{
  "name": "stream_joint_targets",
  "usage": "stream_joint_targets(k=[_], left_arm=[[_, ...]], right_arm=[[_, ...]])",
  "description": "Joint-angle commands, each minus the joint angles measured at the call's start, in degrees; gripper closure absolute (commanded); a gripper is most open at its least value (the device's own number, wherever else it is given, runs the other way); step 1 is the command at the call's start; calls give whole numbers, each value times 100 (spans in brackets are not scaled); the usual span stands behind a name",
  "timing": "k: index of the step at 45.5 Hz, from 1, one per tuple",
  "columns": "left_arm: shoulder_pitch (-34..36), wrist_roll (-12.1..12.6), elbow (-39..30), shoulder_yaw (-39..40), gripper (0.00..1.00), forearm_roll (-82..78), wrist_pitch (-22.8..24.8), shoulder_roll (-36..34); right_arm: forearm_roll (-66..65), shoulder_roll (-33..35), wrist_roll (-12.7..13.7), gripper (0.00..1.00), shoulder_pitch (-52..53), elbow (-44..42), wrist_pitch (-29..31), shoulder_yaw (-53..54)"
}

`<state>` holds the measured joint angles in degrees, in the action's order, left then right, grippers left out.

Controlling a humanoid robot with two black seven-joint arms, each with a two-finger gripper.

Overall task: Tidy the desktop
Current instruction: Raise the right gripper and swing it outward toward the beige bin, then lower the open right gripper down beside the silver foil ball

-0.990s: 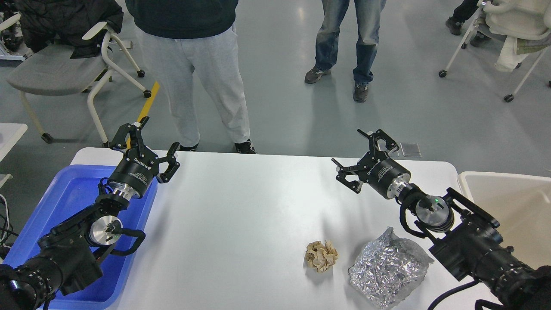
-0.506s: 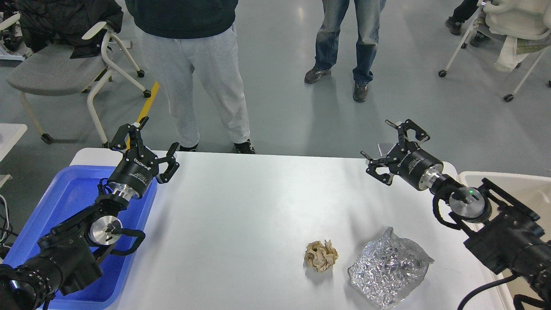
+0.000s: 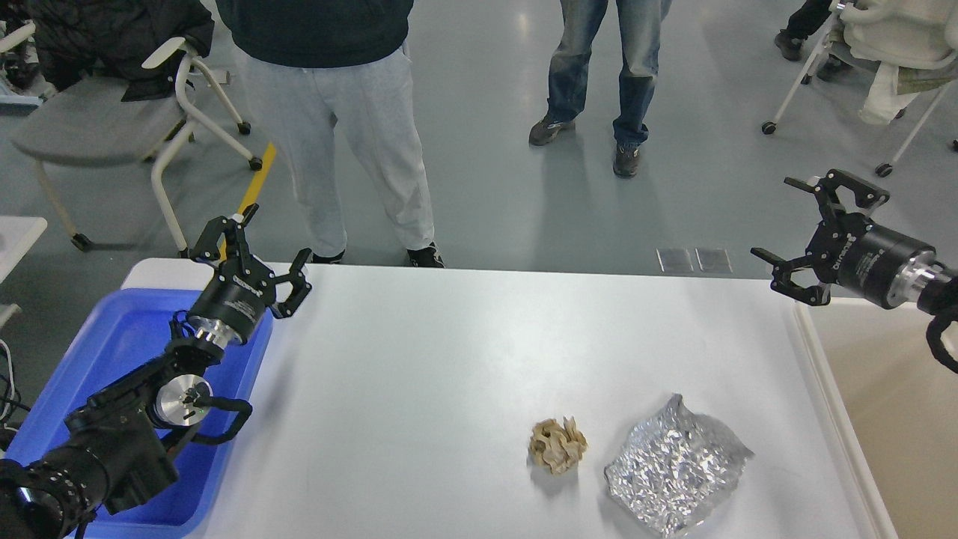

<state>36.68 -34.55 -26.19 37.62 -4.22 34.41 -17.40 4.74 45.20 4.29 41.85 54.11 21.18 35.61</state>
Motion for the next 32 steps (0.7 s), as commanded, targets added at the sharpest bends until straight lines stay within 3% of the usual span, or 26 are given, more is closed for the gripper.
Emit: stream_joint_targets(k=[1,11,21,32], left_arm=[[5,1,0,0,0,0,4,0],[5,1,0,0,0,0,4,0],[5,1,0,0,0,0,4,0],[5,1,0,0,0,-9,4,0]], right_arm=[[-412,1517,-7,0,-10,1381,-27,-511],[-1553,2625,-60,0,-1,2533,-333,-1503],[-2407,3091,-139,0,-1,3131,-703,-2532],[-3321,3162,-165,0,8,3808,-1660,-3561]])
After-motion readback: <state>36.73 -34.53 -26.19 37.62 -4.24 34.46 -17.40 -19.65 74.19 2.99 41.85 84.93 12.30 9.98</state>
